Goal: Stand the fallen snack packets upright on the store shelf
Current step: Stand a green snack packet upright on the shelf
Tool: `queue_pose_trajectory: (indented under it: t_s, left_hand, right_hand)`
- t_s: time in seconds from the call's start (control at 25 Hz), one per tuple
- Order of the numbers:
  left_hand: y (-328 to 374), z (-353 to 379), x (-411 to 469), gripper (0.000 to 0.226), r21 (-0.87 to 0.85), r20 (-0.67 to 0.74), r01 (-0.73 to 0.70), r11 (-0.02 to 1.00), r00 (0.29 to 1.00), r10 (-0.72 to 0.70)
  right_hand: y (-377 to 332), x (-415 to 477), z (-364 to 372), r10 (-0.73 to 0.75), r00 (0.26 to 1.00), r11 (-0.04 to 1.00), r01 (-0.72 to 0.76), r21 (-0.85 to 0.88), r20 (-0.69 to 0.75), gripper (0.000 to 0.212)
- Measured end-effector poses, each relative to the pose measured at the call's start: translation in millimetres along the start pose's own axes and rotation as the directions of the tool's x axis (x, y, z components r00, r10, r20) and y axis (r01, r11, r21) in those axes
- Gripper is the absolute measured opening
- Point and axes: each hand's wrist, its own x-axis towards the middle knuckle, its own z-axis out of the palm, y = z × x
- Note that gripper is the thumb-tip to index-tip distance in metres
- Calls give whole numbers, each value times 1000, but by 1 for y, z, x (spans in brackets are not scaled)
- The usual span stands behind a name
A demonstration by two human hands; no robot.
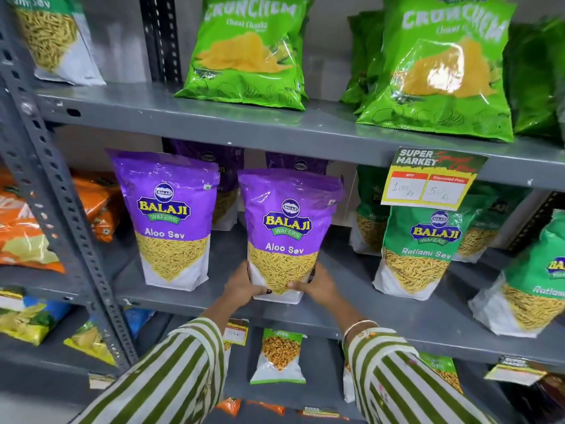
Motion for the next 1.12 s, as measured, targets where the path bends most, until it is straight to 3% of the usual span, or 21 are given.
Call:
queue_pose_trajectory:
  t_s: [0.12,0.2,0.28,0.32,0.4,0.48,0.56,0.64,0.72,0.8,0.92,1.0,1.12]
  left_hand:
    - [-2,3,-2,100,-27,14,-7,1000,1000,8]
    - [0,9,-15,118,61,-159,-58,996,985,67]
    - [0,22,-38,110,270,-418,-190,944,860,292]
    - [1,34,-49,103,383,-445,-274,882,782,436]
    - [16,65,-62,85,494,-335,-460,738,683,649]
    - [46,105,-64,79,432,-215,-579,692,679,702]
    - [88,148,-59,83,228,-190,-565,793,773,605]
    - [135,188,-51,96,-45,-87,-401,915,914,396]
    - [164,218,-33,101,-181,47,-189,965,979,200]
    - [179,236,-22,88,-177,119,-70,982,989,92]
    - [178,246,-26,69,-193,49,-33,981,998,43]
    - [172,241,-37,65,-174,-27,2,985,1000,-7]
    - [159,222,-55,65,-7,-68,63,998,996,-63]
  right_hand:
    - [1,-9,-7,17,1000,999,-17,-38,10,89]
    - [10,-13,-28,68,998,990,-69,-120,-14,91]
    - [25,-21,-60,117,990,951,-136,-278,-84,83]
    - [32,-25,-82,149,980,930,-185,-317,-132,74]
    - [48,-37,-129,220,937,905,-300,-303,-271,61]
    - [69,-39,-173,313,856,890,-416,-188,-412,84]
    - [94,-33,-209,353,835,905,-420,-74,-421,97]
    - [126,-12,-238,277,902,956,-292,4,-333,99]
    - [144,6,-253,197,953,980,-185,74,-232,95]
    - [147,14,-258,96,988,988,-80,130,-123,85]
    - [150,21,-248,53,993,983,-33,183,-107,101]
    - [141,4,-242,62,993,983,-43,181,-103,90]
    - [132,-26,-225,28,997,990,-17,141,-77,75]
